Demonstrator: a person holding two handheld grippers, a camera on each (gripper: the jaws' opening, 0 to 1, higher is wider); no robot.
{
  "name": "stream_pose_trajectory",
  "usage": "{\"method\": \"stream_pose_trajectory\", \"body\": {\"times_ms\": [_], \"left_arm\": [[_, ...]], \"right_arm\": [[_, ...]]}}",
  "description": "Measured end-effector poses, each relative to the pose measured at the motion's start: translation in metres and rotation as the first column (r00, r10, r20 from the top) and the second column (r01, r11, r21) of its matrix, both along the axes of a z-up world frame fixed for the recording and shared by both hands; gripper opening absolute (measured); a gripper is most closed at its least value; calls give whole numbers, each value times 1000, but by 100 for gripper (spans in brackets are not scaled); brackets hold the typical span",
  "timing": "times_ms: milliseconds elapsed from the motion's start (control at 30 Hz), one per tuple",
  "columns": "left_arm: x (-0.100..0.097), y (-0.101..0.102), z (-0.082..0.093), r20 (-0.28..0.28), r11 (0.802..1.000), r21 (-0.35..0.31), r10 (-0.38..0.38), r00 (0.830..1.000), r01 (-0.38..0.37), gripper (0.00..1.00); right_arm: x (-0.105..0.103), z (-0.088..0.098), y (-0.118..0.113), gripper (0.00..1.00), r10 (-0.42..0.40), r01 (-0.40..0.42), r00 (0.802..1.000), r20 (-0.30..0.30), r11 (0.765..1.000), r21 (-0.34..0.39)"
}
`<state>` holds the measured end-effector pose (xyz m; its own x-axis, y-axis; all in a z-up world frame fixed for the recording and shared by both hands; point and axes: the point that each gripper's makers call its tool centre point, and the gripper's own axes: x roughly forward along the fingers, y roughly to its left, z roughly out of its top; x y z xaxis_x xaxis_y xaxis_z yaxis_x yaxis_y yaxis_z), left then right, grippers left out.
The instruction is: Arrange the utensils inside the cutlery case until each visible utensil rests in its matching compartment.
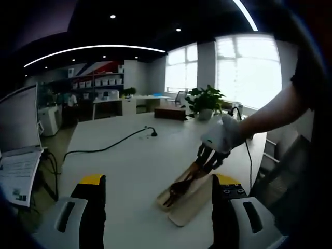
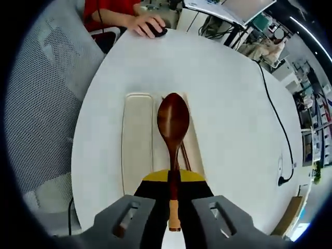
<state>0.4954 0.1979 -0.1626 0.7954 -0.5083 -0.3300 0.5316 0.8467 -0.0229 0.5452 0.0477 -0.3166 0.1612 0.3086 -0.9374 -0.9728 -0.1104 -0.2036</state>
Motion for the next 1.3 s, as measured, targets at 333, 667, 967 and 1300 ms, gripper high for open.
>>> {"method": "stream_pose_trajectory", "body": {"times_ms": [333,667,967,1300], "left_arm": [[1,1,-2,-9,1000,2,3,1000,-3,87],[0,2,-2,-10,1000,-1,4,1000,-4,87],[-1,3,-3,-13,1000,-1,5,1000,-5,87],[-2,2,-6,-22,1000,7,1,1000,-1,87]], "right_arm": [[5,-11,11,0,31,-31,999,-20,999,-22],[6,-18,16,0,62,-63,998,-31,997,-53],[6,-25,17,1,90,-92,995,-29,993,-80],[9,-29,17,1,84,-87,996,-40,993,-82]]}}
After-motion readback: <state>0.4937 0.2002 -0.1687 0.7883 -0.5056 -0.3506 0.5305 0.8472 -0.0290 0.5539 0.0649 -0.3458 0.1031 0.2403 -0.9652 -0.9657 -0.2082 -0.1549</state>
